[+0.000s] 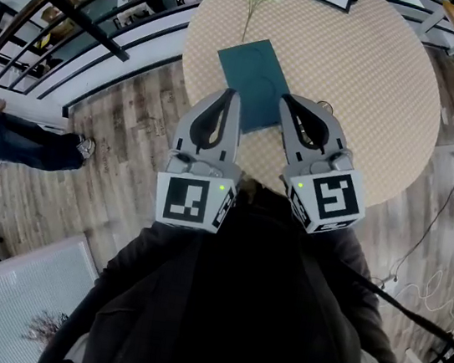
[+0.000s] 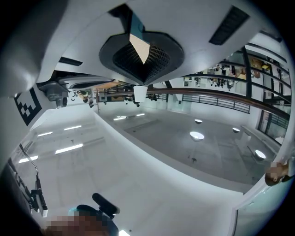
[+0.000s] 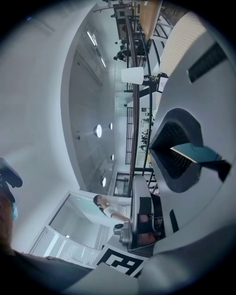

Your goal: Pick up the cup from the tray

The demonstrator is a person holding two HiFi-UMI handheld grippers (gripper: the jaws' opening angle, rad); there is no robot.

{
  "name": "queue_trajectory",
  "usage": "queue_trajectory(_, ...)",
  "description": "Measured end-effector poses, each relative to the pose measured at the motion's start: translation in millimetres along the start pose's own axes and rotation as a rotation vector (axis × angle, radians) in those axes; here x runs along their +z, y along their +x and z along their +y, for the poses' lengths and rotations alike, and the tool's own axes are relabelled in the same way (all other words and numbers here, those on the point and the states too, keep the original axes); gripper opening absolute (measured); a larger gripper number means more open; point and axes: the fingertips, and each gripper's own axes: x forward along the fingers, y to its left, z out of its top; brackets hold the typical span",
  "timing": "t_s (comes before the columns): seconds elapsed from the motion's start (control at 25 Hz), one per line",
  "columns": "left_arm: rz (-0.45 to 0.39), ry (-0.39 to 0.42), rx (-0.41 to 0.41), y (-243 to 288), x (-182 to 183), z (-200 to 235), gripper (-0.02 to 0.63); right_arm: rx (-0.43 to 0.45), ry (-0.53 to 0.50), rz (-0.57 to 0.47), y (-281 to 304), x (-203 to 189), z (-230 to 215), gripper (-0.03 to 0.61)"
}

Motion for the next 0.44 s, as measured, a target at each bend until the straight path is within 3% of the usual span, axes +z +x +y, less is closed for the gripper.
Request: queue_trajectory(0.44,0.02,-0.003,0.001,-1.1,-10.4,-2.4,0.005,0.003,0.02,0.008,-1.2,-6.9,-5.0,0.008)
